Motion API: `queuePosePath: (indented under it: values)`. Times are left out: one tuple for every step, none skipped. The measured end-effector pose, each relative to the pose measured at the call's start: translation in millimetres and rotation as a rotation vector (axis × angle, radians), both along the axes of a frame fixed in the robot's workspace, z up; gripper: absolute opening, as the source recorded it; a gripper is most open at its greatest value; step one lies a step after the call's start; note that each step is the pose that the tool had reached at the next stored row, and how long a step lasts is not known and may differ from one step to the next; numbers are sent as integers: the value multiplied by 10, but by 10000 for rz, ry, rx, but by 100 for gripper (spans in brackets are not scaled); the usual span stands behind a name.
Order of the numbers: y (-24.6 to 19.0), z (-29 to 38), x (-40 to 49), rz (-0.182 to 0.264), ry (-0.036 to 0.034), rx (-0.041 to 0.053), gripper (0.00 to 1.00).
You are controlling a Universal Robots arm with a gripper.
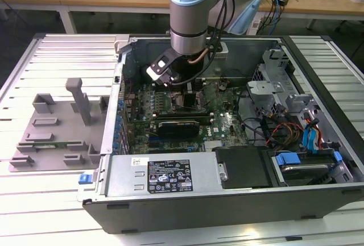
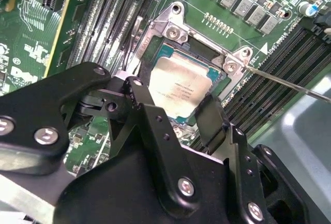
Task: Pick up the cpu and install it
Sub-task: 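Place the cpu into insertion slot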
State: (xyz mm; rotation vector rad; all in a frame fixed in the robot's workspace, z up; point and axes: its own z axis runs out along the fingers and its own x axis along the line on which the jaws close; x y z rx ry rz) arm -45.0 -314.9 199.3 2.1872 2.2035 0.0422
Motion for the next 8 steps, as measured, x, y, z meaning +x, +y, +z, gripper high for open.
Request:
queuePosePath:
  values:
    - [0, 0, 0, 0, -1, 0, 62]
    - [0, 2, 0, 0, 1, -1, 62]
    - [0, 2, 0, 0, 1, -2, 62]
    - [0, 2, 0, 0, 0, -1, 62]
    - [-1, 3, 0, 0, 1, -3, 60]
    - [-1, 5, -1, 1, 3, -6, 60]
    - [-1, 4, -1, 0, 2, -4, 53]
    - [-1, 4, 0, -12, 1, -1, 53]
